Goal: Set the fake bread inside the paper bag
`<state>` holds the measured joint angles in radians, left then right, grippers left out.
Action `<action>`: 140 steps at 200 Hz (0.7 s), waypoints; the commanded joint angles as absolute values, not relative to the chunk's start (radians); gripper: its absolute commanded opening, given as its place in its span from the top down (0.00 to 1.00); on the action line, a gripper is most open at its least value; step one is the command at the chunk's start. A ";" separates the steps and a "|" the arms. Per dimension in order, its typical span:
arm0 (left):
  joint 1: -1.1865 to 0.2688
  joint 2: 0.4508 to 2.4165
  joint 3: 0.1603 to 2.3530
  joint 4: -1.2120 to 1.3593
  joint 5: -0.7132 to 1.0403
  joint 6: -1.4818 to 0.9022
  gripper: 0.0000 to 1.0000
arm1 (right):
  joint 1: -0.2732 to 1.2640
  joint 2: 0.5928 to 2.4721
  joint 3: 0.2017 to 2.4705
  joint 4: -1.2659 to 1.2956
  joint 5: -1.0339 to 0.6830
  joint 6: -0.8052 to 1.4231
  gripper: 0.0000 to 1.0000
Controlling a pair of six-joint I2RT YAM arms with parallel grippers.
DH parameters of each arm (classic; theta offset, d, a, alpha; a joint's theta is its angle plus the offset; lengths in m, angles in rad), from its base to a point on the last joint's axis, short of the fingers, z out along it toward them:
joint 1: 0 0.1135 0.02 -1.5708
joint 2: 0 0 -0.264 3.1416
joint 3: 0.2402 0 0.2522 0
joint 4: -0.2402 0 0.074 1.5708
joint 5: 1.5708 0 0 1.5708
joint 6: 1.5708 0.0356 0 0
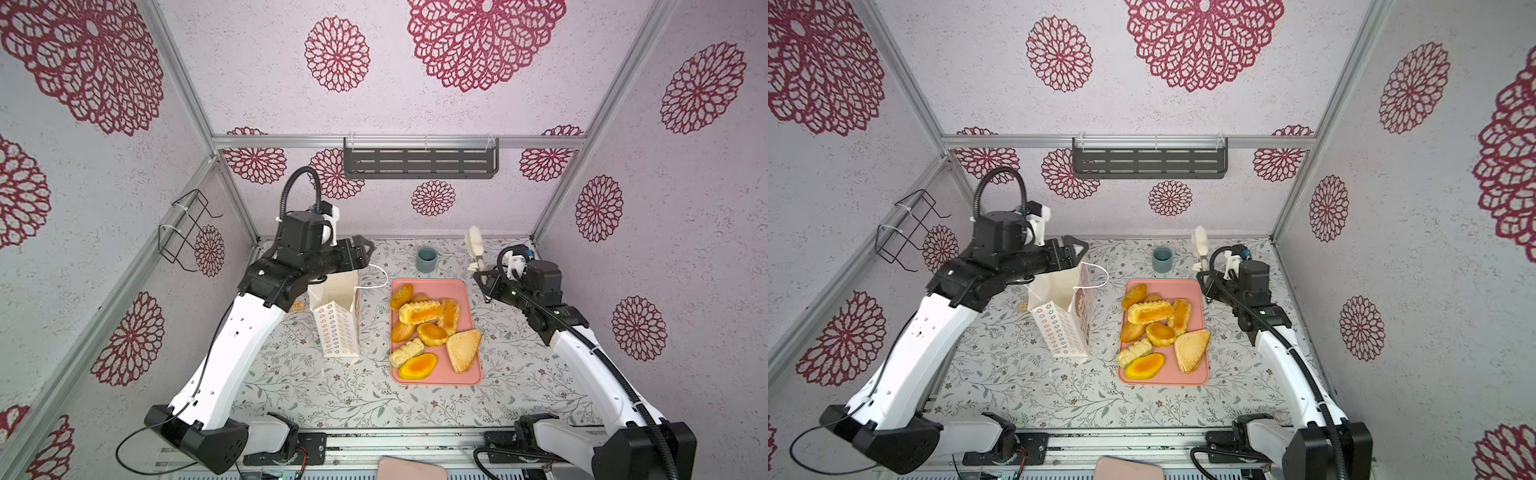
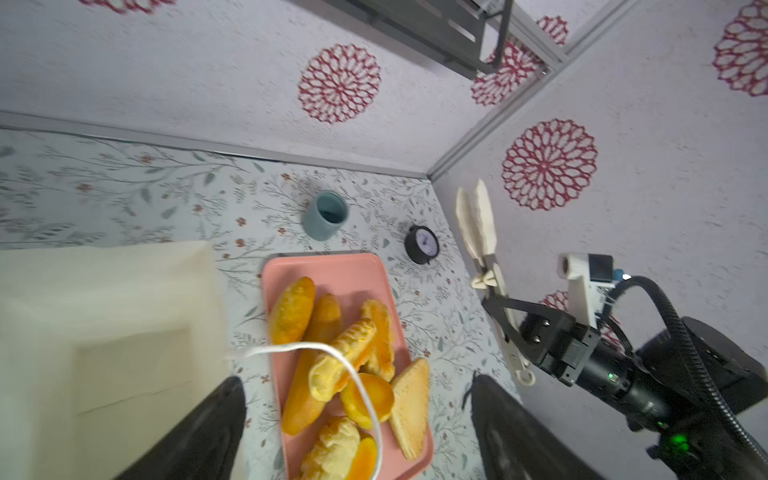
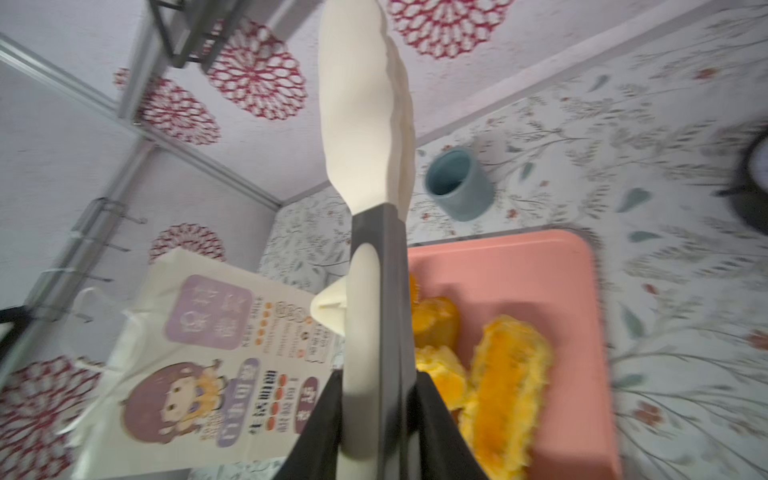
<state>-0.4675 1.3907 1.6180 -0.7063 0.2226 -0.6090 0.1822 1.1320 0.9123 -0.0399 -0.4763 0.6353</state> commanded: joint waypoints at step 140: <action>-0.595 1.570 1.592 -0.275 0.449 -0.814 0.08 | 0.434 1.125 1.046 0.129 -0.443 0.632 0.74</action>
